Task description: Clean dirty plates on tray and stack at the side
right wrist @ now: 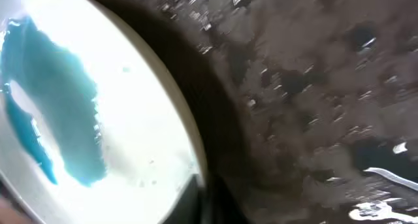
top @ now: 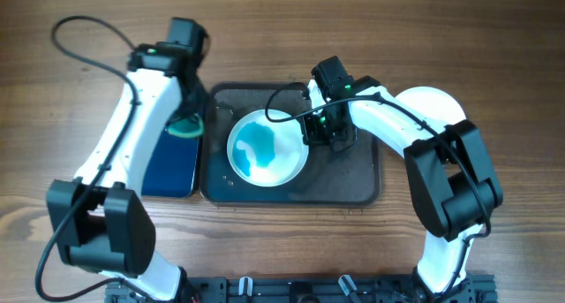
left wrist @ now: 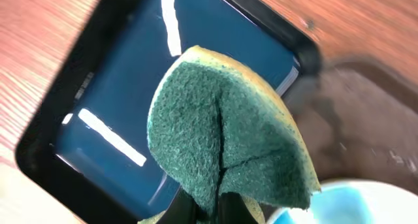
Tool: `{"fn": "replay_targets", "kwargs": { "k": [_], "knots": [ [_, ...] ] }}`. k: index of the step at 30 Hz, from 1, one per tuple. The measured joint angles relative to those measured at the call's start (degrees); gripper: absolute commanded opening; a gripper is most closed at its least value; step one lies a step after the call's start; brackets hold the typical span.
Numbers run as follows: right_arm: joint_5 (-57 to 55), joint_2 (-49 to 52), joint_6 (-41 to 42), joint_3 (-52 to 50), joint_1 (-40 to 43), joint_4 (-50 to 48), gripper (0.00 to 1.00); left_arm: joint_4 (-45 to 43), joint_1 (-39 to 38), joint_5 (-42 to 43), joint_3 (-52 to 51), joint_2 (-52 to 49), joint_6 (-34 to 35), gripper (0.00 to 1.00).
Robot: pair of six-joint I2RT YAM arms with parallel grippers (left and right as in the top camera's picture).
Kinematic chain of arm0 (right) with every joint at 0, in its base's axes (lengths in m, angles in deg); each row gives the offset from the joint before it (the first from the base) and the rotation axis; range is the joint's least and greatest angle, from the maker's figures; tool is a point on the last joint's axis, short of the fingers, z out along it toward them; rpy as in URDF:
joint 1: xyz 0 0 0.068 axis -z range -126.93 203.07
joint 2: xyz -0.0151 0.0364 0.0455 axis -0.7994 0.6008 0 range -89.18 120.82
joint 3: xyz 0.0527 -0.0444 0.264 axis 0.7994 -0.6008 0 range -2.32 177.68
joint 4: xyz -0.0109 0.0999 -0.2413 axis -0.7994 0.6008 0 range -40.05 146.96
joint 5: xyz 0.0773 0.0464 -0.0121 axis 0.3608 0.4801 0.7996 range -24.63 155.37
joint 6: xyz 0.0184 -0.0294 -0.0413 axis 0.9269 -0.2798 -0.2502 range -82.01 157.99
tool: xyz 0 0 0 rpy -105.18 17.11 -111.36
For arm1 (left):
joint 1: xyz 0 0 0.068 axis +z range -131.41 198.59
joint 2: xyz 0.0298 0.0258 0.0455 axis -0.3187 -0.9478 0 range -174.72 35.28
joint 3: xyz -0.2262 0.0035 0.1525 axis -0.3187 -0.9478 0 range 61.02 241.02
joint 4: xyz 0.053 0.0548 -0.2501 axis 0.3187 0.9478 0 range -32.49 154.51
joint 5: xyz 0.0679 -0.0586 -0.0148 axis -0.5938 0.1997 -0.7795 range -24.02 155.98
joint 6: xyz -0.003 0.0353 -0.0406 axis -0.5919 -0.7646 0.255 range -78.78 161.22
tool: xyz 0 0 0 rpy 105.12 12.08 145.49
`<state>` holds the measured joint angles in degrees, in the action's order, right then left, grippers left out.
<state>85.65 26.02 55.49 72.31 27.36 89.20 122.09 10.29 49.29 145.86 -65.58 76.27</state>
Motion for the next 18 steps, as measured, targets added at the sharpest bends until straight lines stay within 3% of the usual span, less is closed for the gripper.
{"fn": "replay_targets", "kwargs": {
  "k": [3,6,14,18],
  "knots": [
    [-1.29,0.0,-0.94,0.0,0.0,-0.35,0.14,-1.44,3.91,-0.11,0.0,0.0,-0.46,0.04],
    [-1.27,0.72,-1.86,0.02,0.0,-0.74,0.04,-1.79,7.82,-0.2,0.0,0.0,-0.48,0.04],
    [-0.66,1.53,-2.67,1.18,-0.02,1.42,0.04,-1.9,9.33,-0.17,0.0,0.0,-0.48,0.04],
    [-6.69,-1.51,-1.36,1.07,-0.42,3.85,0.04,-2.54,9.33,-0.17,0.0,0.0,-0.63,0.04]
  ]
}}
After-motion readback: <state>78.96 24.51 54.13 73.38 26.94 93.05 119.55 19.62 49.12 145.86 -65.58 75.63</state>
